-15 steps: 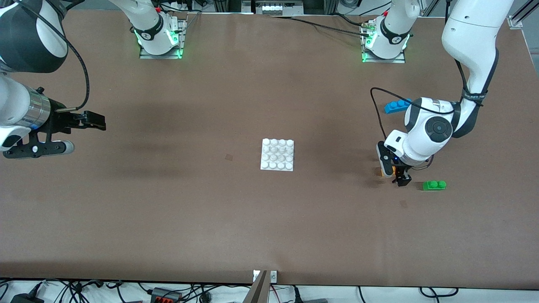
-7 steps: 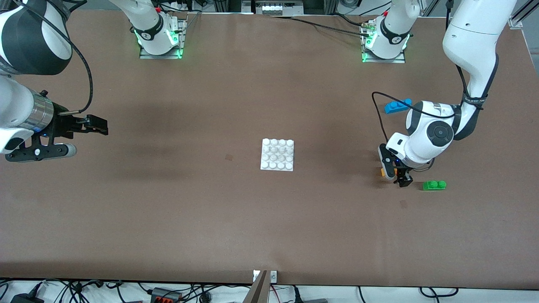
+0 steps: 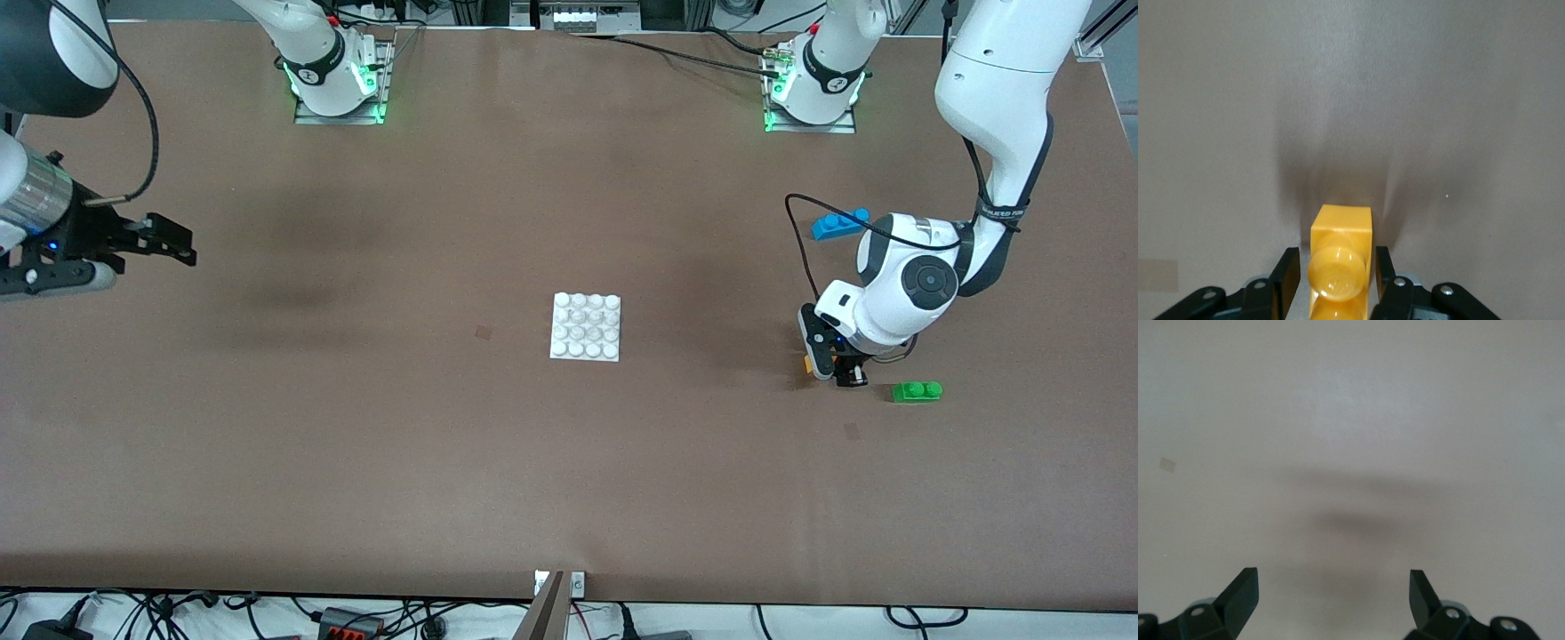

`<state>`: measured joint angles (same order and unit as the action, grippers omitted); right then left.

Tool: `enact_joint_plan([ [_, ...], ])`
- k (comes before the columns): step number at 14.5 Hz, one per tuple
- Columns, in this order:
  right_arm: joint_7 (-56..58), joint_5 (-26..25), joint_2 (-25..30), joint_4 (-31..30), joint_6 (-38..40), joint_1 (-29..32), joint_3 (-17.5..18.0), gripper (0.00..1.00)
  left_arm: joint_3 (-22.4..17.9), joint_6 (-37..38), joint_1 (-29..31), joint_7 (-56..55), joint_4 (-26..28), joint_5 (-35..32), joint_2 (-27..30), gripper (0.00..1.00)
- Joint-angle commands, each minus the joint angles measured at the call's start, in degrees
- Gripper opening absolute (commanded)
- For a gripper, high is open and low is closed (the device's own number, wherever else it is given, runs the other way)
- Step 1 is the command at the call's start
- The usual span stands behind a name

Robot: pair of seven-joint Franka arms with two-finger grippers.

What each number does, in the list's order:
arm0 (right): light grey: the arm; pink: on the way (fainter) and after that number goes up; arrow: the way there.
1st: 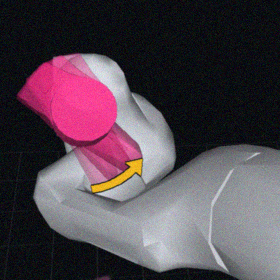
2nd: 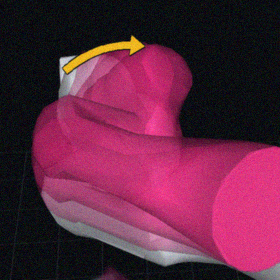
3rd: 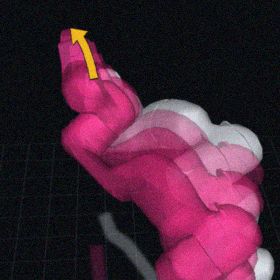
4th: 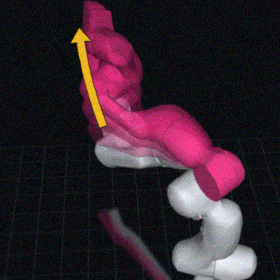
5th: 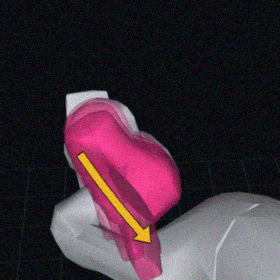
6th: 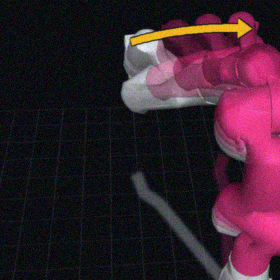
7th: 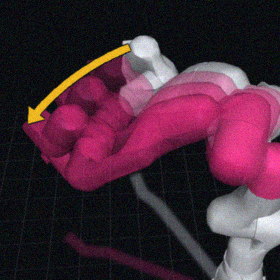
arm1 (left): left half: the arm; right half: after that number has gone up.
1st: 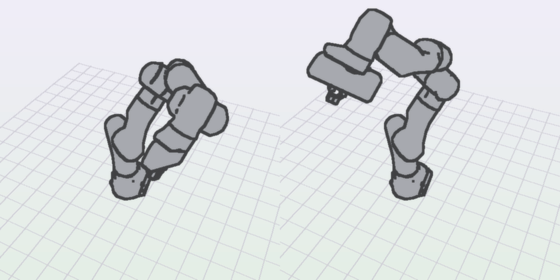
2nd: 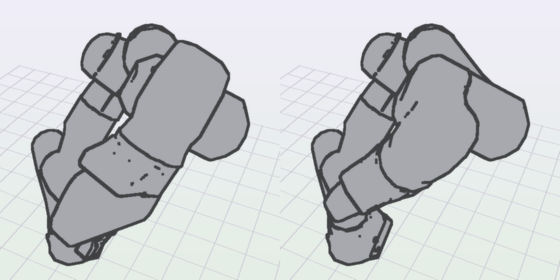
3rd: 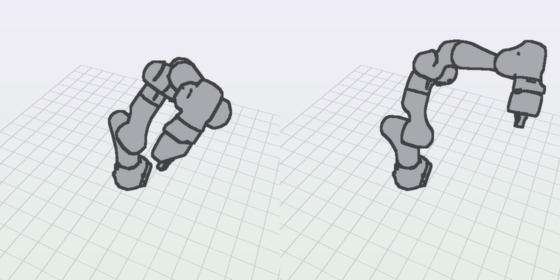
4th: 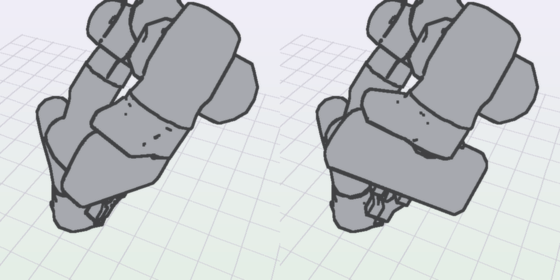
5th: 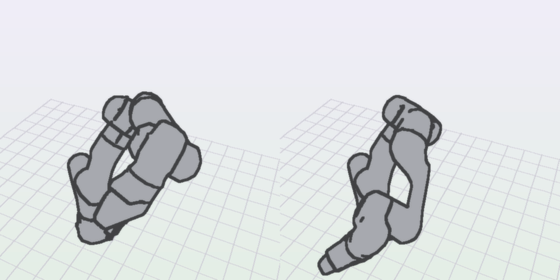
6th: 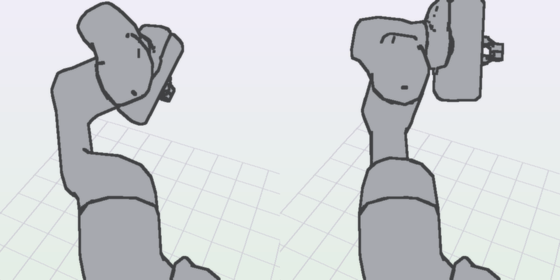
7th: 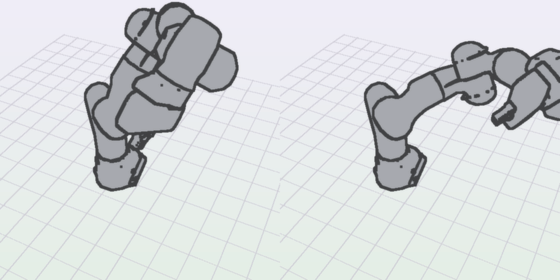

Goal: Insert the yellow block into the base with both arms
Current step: 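Grasp the yellow block with the left gripper while the right gripper withdraws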

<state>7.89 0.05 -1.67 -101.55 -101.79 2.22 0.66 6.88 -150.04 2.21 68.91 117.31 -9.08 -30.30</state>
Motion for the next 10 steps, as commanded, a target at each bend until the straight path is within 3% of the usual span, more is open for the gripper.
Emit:
enact_joint_plan([
  [1,1.2,0.1,4.2,-2.2,-1.1,2.5,0.2,1.0,1.3,0.3,0.3,0.1,-0.4,-1.6,0.4,0.39],
  [3,1.1,-1.3,3.4,2.7,6.6,2.5,-1.7,1.0,1.4,0.5,0.2,0.1,-0.4,-1.6,1.1,0.36],
  [8,0.6,-0.1,1.1,5.7,7.5,2.3,-1.8,1.0,1.4,1.9,0.2,0.3,-0.5,-1.6,1.8,0.13],
  [10,0.6,2.0,1.1,5.7,7.3,2.0,-1.5,1.0,3.0,3.3,0.7,0.1,-0.5,-1.6,2.5,0.09],
])
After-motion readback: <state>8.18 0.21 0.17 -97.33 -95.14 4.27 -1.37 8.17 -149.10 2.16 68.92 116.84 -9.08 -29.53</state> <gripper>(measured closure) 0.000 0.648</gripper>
